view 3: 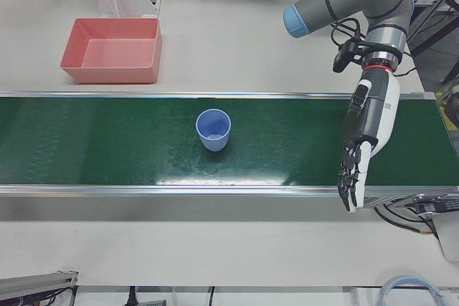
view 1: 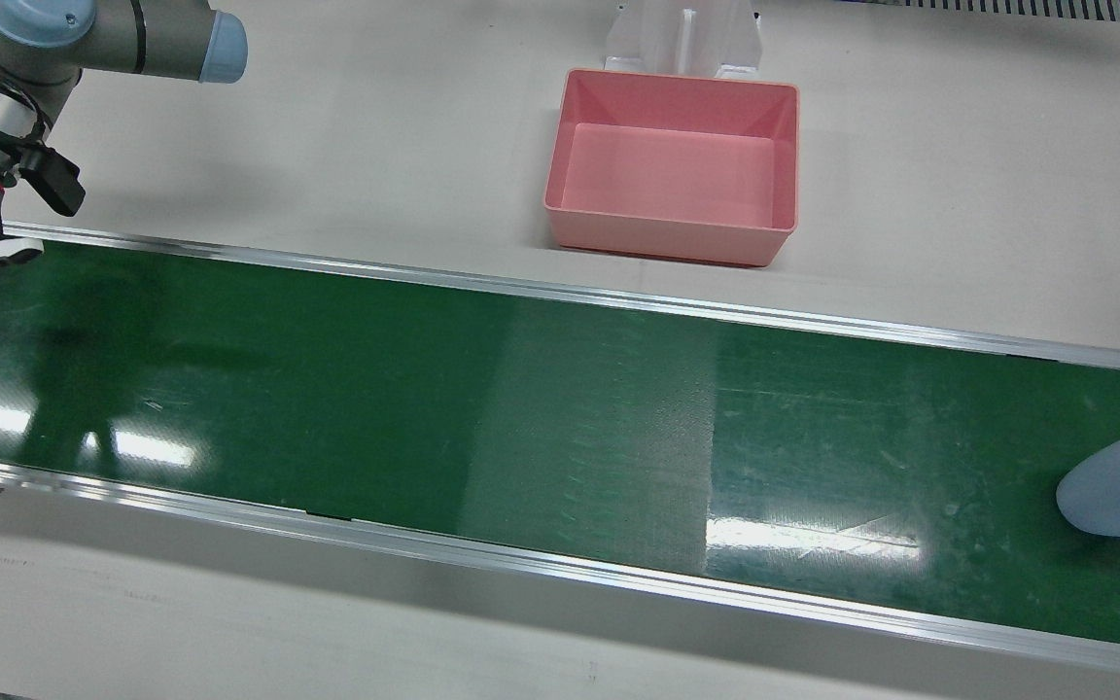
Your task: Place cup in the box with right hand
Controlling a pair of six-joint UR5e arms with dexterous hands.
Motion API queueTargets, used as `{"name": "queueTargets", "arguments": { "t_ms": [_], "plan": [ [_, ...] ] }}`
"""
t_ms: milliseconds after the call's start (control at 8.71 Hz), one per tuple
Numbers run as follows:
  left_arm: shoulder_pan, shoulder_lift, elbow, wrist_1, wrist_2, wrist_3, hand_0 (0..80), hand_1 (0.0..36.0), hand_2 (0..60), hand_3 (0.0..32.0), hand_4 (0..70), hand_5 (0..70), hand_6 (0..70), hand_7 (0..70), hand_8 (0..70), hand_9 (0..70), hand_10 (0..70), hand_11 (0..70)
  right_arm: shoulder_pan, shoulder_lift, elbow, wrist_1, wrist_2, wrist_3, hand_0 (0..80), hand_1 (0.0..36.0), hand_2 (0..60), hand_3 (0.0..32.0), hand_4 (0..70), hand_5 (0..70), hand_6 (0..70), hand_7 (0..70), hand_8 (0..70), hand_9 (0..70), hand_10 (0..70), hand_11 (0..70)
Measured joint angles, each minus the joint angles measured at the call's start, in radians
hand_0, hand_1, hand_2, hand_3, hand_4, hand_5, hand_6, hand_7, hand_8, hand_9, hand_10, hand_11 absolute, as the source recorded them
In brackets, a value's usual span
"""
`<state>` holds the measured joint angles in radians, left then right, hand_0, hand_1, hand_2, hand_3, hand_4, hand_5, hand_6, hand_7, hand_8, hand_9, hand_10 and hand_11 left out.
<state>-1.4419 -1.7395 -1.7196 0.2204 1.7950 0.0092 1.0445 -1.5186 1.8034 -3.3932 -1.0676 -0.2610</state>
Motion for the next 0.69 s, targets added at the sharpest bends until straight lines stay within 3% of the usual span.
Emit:
{"name": "queueTargets", "arguments": {
  "t_ms": [689],
  "plan": [
    [0.000, 0.000, 0.000, 0.000, 0.000, 0.000, 0.0, 0.0, 0.0, 0.0, 0.0, 0.0, 0.0, 0.0, 0.0, 0.0, 0.0, 0.0, -0.007, 0.000, 0.001, 0.000, 0.000, 0.000, 48.1, 5.5, 1.4, 0.0, 12.5, 2.8, 7.1, 33.1, 1.0, 8.4, 0.0, 0.0]
  ]
}}
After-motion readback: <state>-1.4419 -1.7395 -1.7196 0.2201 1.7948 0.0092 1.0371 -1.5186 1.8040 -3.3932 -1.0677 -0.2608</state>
